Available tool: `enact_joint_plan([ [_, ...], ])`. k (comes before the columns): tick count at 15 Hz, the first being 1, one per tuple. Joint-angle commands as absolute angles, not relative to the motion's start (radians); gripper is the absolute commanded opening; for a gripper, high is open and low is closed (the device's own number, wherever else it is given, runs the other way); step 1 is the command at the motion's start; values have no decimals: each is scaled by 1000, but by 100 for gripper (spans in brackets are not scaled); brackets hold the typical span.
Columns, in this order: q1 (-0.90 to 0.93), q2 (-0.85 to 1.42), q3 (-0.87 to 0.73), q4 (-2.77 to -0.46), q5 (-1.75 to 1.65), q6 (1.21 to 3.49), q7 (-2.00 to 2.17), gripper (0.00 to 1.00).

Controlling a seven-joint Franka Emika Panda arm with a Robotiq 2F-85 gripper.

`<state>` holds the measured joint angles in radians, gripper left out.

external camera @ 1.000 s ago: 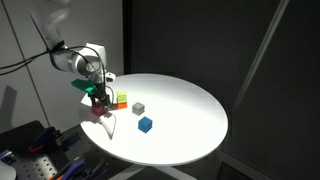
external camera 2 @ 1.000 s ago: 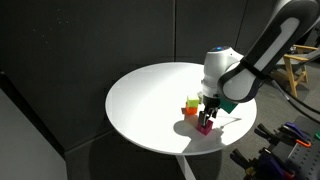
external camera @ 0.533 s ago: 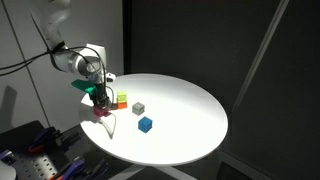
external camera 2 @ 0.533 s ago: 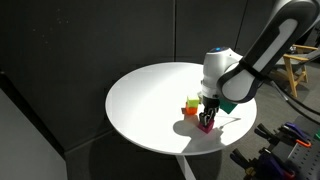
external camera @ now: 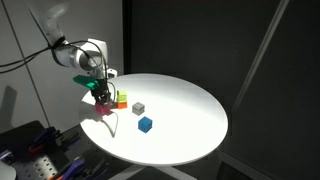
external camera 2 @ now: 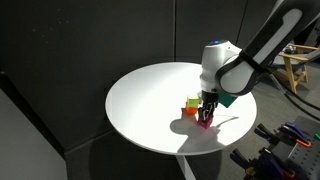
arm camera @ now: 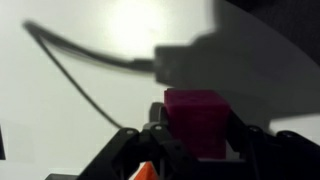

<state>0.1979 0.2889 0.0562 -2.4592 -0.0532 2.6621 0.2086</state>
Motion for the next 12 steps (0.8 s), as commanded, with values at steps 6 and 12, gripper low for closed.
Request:
enact_joint_plan([
  [6, 190, 135, 72, -2446, -71, 2487, 223, 30],
  [12, 172, 71, 73, -2421, -72, 2408, 242, 30],
])
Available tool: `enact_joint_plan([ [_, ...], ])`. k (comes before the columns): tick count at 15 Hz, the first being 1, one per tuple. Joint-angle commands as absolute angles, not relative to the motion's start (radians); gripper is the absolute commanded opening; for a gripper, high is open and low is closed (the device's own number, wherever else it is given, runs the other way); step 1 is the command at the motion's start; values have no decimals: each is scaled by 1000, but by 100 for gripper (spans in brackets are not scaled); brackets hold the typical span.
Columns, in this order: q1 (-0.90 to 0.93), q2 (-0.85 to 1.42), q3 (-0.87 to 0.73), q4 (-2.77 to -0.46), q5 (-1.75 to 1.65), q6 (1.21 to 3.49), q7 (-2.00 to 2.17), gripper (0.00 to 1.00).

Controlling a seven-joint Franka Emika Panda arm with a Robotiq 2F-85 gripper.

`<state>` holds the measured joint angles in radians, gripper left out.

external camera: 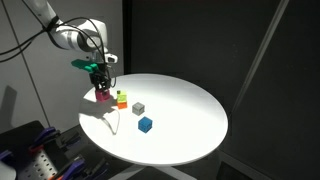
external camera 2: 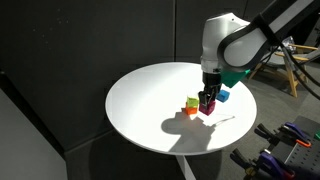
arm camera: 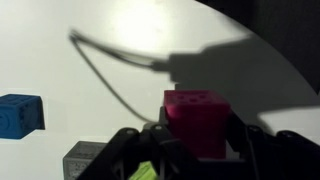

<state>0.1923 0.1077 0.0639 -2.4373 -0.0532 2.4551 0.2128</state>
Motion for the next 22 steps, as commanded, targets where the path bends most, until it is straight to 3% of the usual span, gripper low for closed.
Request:
enact_joint_plan([
  [1, 168, 69, 72, -2414, -75, 2409, 248, 30],
  [22, 59, 149, 12, -2289, -121, 2411, 184, 30],
])
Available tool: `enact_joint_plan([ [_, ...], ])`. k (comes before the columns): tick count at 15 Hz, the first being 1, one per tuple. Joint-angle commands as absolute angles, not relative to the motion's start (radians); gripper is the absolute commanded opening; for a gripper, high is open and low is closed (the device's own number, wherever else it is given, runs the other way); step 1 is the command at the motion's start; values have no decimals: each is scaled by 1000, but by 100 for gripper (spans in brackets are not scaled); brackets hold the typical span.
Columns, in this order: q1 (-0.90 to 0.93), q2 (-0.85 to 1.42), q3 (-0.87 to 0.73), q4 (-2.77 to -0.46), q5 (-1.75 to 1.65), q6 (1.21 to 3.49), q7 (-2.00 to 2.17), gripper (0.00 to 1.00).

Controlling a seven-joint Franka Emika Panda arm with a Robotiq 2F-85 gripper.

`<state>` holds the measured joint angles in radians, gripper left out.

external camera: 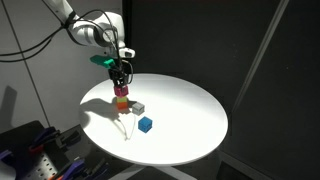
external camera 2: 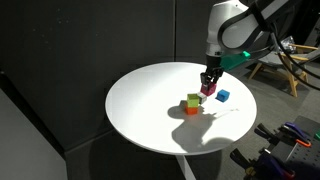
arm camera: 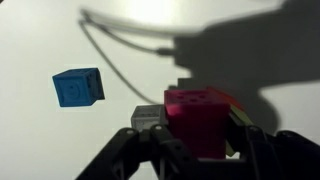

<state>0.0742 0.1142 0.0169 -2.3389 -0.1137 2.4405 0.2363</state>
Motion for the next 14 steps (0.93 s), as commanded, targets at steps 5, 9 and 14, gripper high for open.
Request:
enact_joint_plan([
  [5, 37, 207, -3, -2229, -111, 2404, 116, 30],
  [9, 18, 258, -13, -2165, -101, 2385, 66, 30],
  [14, 2, 313, -11, -2095, -95, 2357, 6, 30],
])
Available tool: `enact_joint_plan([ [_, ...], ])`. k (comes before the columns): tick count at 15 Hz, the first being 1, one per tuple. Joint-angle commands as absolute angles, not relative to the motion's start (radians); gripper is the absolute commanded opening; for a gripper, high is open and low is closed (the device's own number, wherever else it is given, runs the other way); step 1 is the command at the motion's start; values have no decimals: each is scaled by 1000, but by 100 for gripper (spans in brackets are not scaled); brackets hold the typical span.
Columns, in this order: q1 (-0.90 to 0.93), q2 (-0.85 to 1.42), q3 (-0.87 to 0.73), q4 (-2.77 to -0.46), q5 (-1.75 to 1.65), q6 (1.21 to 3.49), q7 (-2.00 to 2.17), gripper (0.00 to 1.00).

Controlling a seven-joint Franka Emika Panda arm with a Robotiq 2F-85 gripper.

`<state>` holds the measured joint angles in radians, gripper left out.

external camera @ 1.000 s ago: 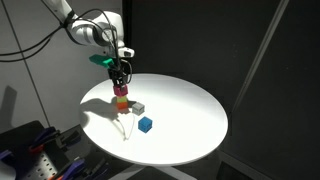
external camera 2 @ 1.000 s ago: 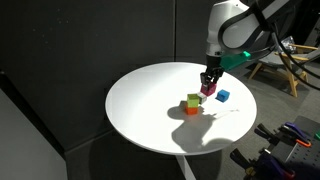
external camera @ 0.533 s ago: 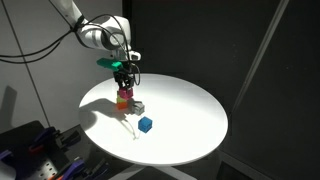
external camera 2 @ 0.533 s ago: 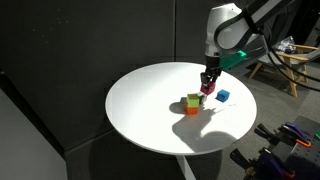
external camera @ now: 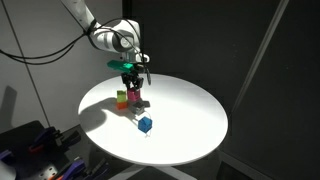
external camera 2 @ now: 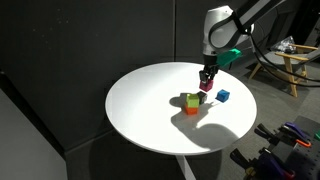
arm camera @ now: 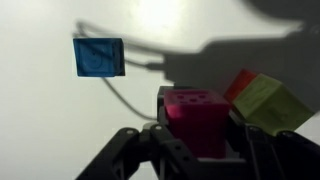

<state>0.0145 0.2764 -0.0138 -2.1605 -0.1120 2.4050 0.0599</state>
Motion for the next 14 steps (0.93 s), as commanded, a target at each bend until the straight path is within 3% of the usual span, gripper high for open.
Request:
enact_joint_plan([
  [1, 0, 325, -11, -2081, -93, 2349, -4, 30],
  [14, -16, 436, -9, -1996, -83, 2316, -41, 30],
])
